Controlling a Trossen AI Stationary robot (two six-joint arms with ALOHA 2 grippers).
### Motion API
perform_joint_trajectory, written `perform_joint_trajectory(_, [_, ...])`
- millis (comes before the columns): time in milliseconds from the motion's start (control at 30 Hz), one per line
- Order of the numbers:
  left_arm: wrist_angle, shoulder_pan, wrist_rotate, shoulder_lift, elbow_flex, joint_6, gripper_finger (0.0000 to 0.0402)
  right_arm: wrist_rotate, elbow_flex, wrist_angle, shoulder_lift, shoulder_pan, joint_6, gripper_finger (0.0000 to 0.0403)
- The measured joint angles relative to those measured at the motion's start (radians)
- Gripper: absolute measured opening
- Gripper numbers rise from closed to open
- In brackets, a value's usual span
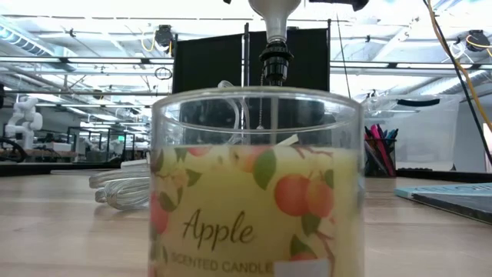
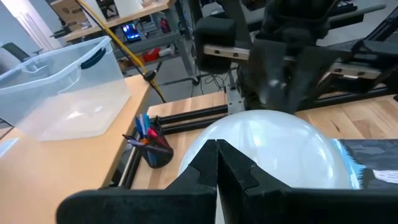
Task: Screw lightbulb
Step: Insert the lightbulb into the lamp
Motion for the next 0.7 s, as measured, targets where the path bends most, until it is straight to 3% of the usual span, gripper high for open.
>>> perform_joint_trajectory(133, [0.001, -0.002, 0.003, 0.0, 0.0, 0.0, 0.0, 0.18, 0.0, 0.028, 0.0, 0.005, -0.009, 0.0])
perform_joint_trajectory(400, [0.007, -0.003, 0.003, 0.0, 0.0, -0.004, 0.0, 0.185, 0.0, 0.155, 0.0, -0.004, -0.121, 0.0])
perform_joint_trajectory(700, [0.02, -0.003, 0.004, 0.001, -0.001, -0.004, 0.0, 0.18, 0.0, 0.162, 0.009, -0.02, -0.132, 0.0])
